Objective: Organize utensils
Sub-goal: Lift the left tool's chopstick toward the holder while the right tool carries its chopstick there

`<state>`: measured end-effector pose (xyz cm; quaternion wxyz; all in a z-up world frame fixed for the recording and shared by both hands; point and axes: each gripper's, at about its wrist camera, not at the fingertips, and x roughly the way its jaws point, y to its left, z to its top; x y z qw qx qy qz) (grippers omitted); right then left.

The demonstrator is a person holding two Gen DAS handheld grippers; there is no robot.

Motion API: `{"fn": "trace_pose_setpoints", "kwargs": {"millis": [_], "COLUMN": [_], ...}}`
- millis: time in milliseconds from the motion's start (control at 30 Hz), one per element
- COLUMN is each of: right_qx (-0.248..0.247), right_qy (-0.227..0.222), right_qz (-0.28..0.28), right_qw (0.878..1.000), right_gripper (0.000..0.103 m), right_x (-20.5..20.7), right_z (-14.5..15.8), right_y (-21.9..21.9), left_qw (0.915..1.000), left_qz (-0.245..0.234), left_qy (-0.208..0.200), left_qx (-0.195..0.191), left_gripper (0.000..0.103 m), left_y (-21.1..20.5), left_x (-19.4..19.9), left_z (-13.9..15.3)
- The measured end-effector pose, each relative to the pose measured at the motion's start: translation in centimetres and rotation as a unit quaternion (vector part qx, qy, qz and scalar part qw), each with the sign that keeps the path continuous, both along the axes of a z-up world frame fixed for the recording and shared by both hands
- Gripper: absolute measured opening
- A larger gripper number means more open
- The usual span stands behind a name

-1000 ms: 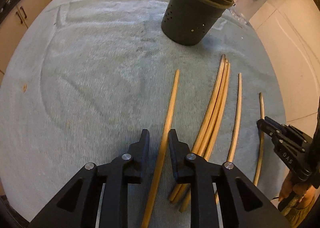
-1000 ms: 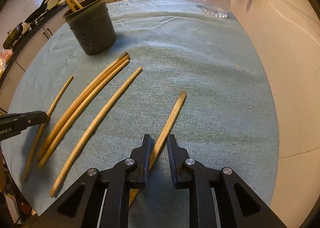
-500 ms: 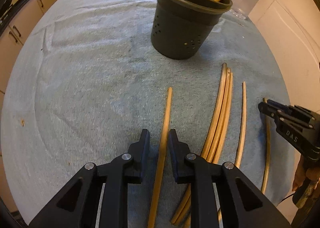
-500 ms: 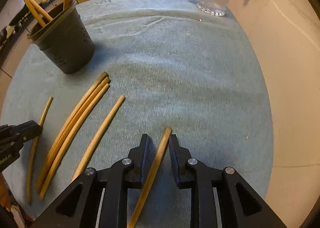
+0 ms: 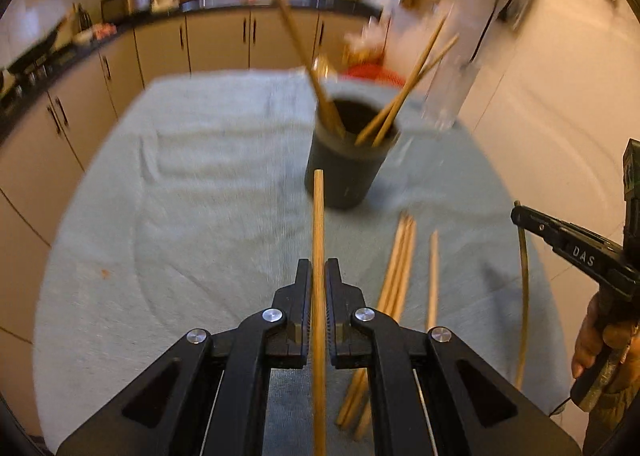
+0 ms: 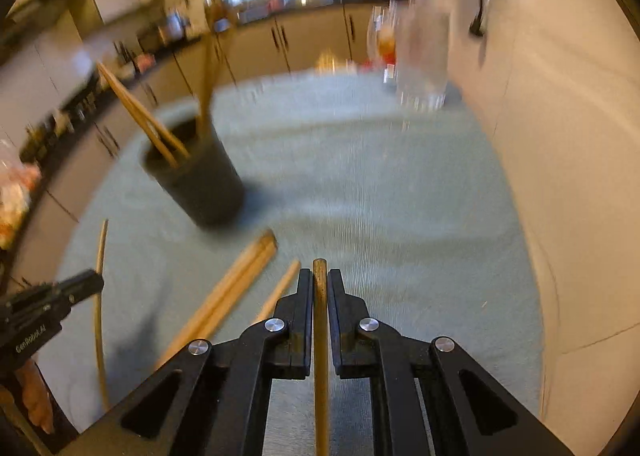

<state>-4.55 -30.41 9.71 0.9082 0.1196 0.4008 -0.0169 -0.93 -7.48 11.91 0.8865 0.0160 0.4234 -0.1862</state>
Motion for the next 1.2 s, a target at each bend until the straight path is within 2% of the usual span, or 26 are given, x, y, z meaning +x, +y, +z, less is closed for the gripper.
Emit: {"fn": "trace_pose_setpoints", "kwargs": {"millis": [100, 200, 300, 433, 667, 1200], "right_qx": [0.005, 0.008, 0.005, 0.002, -0.013, -0.002], "right_qy": [-0.064, -0.133, -0.173, -0.19, -0.208, -0.225], "right_qz": [-0.014, -0.03, -0.049, -0.058, -0.044, -0.025], "right_qw": [0.998, 0.991, 0.984, 0.98, 0.977, 0.974], "right_gripper": [0.008, 0.008, 0.008, 0.008, 0.008, 0.008], "right_x": [-1.9, -4.5, -6.8, -8.9, -11.8, -13.4], "right_z": [2.4, 4.6, 5.3, 5.4, 6.2, 7.7], "right_y": [-0.3, -0.2, 0.5, 1.0, 1.4, 2.0], "left_qw": [0.9989, 0.9957, 0.9942, 0.9905, 0.9855, 0.9761], "left_qz": [0.003, 0.012, 0.012, 0.023, 0.045, 0.05], "left_qy": [-0.046, -0.089, -0.104, -0.134, -0.163, -0.208], "left_qx": [-0.012, -0.023, -0.025, -0.02, -0.013, -0.038], "left_gripper": [0.006, 0.006, 0.006, 0.006, 0.006, 0.006], "left_y": [0.5, 1.4, 1.8, 2.2, 2.7, 5.0], "left_x": [-2.0, -4.8, -6.4, -8.5, -10.3, -14.3], "left_z": [2.3, 4.2, 4.7, 5.1, 5.0, 7.4]}}
